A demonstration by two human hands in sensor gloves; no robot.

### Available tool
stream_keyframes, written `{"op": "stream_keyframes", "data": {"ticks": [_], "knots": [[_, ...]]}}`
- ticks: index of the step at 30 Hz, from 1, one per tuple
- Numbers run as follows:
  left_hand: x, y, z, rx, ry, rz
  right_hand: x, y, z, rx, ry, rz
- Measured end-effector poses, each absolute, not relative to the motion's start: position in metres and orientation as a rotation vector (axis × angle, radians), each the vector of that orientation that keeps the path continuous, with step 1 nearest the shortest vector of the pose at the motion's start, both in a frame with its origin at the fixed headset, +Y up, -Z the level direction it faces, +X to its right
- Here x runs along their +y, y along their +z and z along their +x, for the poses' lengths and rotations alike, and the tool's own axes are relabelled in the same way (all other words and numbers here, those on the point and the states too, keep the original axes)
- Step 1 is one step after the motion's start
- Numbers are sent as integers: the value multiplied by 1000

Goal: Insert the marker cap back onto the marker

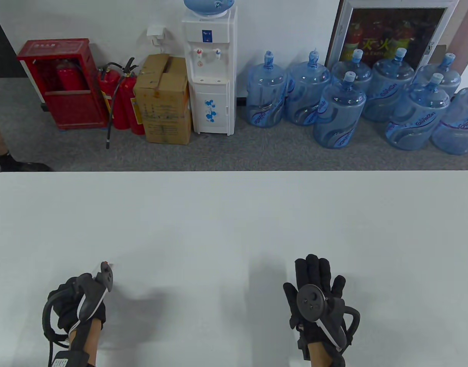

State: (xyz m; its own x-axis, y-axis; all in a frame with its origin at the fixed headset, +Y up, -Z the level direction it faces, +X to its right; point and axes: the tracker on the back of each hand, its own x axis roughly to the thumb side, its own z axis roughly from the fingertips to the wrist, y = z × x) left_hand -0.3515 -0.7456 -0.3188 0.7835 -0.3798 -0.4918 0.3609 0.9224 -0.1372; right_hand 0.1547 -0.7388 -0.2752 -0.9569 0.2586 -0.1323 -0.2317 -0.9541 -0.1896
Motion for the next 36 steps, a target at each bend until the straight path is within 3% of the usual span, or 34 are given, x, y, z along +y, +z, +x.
{"op": "stream_keyframes", "data": {"ticks": [8, 36], "knots": [[-750, -321, -352, 530, -442, -111, -739, -275, 153, -241, 2871, -223], [-758, -322, -354, 530, -436, -141, -739, -275, 152, -240, 2862, -212]]}}
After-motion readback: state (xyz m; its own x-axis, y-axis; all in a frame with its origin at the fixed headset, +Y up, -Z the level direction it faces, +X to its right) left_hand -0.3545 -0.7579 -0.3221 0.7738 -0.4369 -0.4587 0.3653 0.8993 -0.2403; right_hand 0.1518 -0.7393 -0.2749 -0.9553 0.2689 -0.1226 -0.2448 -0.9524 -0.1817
